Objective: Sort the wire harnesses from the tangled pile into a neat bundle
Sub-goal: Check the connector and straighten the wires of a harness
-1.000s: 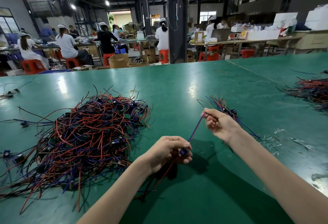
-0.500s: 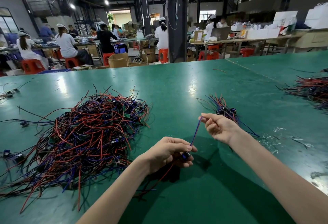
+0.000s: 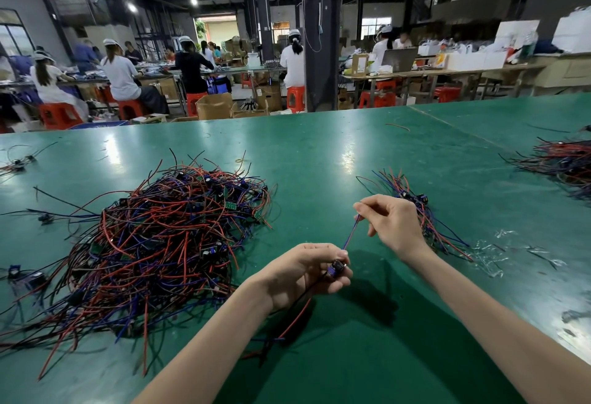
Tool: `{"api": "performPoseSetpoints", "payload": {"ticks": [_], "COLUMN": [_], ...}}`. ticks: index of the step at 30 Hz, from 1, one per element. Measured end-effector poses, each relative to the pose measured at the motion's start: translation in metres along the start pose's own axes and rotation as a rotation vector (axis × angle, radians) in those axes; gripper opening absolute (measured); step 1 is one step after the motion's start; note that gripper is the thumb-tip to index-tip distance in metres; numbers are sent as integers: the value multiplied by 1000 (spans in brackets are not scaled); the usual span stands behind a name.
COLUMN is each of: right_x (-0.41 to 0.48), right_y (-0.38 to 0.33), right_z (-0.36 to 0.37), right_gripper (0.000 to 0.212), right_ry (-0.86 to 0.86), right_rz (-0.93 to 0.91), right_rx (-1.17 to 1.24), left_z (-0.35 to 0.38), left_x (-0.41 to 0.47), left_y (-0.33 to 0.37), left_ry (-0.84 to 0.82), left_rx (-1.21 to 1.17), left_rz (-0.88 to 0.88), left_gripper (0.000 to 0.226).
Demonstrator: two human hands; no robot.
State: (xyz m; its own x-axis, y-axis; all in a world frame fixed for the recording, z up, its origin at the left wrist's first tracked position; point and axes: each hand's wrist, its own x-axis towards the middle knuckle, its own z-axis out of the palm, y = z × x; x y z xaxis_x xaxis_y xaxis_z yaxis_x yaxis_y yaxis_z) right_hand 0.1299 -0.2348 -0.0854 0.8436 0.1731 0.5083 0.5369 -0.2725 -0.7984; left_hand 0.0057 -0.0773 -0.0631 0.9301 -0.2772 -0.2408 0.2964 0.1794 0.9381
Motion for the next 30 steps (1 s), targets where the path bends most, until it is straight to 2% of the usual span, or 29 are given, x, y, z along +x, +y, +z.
{"api": "performPoseSetpoints", "payload": {"ticks": [6, 9, 14, 16, 19, 23, 25, 30], "right_x": [-3, -4, -4, -4, -3, 3, 5, 10], "right_y": [1, 3, 6, 6, 3, -1, -4, -6], "right_z": [2, 2, 1, 2, 4, 0, 0, -2], "right_gripper": [8, 4, 12, 11, 8, 16, 17, 13], "right_ry": [85, 131, 136, 133, 155, 110, 97, -11], "right_rz": [-376, -514, -682, -664, -445, 91, 304, 703], "right_rx": [-332, -401, -581, -561, -334, 101, 342, 810], "left_z": [-3, -6, -10, -10, -10, -10, -11, -10], "left_x": [1, 2, 1, 1, 3, 5, 7, 7], "left_y": [0, 0, 1, 1, 0, -2, -3, -4], "left_ry": [-3, -5, -11, -19, -32, -21, 5, 19], "left_rx": [-22, -22, -52, -33, 20, 35, 43, 43], "left_rz": [15, 16, 20, 8, -18, -41, -45, -35], "left_gripper": [14, 13, 13, 12, 8, 5, 12, 18]}}
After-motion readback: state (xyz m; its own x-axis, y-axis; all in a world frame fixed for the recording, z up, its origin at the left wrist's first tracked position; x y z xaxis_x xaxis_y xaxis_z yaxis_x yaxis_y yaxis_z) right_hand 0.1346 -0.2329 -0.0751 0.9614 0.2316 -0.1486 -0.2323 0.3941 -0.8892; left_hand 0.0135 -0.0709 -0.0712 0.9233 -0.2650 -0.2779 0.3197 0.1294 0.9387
